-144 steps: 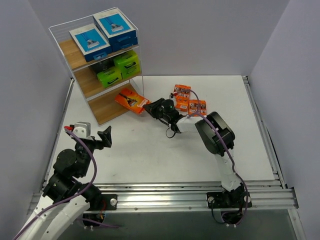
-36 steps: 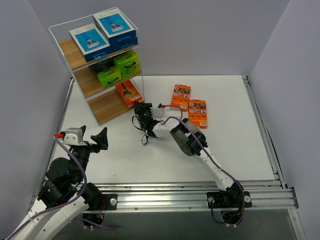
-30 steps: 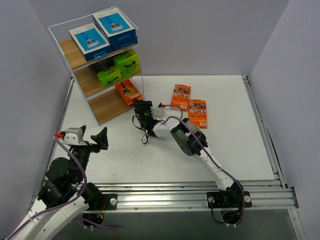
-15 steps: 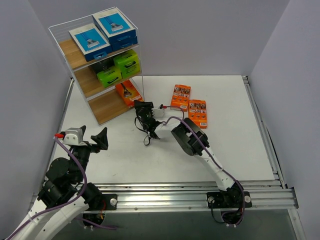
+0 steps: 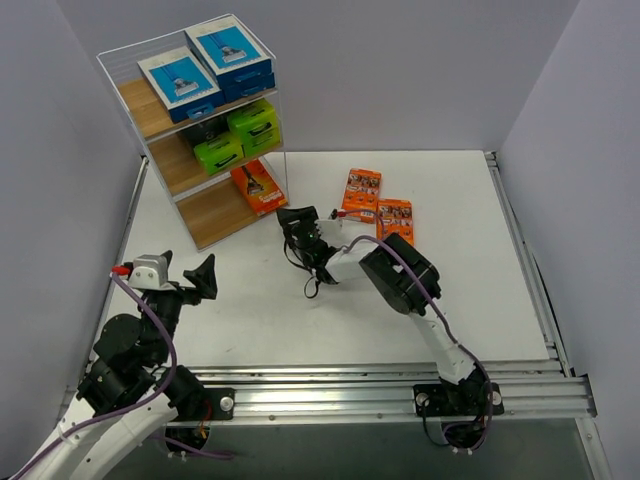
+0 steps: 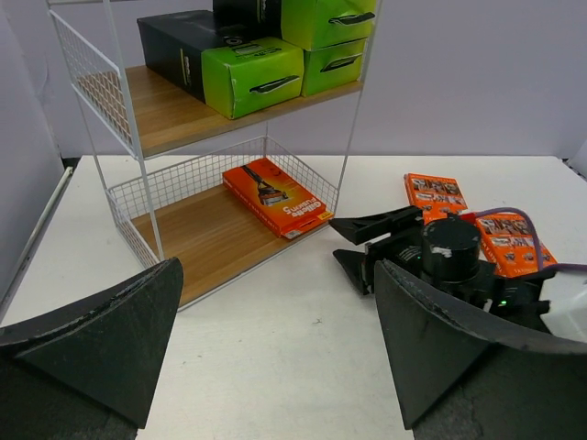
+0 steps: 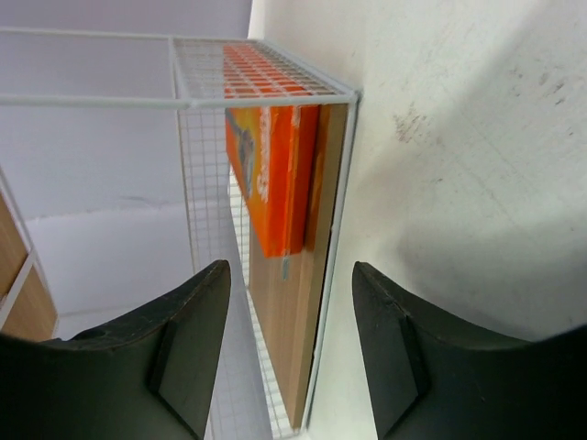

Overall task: Place and organize the shaving razors onto the shelf
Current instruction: Place the shaving razor onto shelf, then grab a shaving razor with the right arm

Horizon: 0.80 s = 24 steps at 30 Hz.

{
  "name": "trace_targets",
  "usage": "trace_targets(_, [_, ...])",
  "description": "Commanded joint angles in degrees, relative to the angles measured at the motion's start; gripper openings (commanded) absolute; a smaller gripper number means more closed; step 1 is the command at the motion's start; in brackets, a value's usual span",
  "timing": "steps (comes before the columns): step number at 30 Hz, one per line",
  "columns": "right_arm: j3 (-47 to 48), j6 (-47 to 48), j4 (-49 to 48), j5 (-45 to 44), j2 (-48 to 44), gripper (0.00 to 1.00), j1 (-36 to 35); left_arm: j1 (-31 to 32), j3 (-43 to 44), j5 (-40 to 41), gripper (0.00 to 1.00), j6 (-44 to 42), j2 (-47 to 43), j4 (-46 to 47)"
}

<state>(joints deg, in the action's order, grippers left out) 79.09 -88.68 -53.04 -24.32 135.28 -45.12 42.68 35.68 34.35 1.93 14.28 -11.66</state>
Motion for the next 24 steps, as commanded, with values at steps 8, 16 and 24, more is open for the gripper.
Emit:
trace_targets(8, [-13.24,12.56,6.44,18.42,-20.48,0.52,7.49,0.13,0.18,-0.16,0.94,-1.67,2.32,2.96])
trace_targets(16, [-23.79,22.15,19.54,23.44,-37.87,0.56,15.67,-0.14,0.00,0.81,0.94,-1.76,2.59,2.78])
trace_targets(24, [-33.65,32.05,26.30,29.67,-50.28,0.58,26.39,-0.31,0.18,0.02,0.94,-1.85,4.61,2.61])
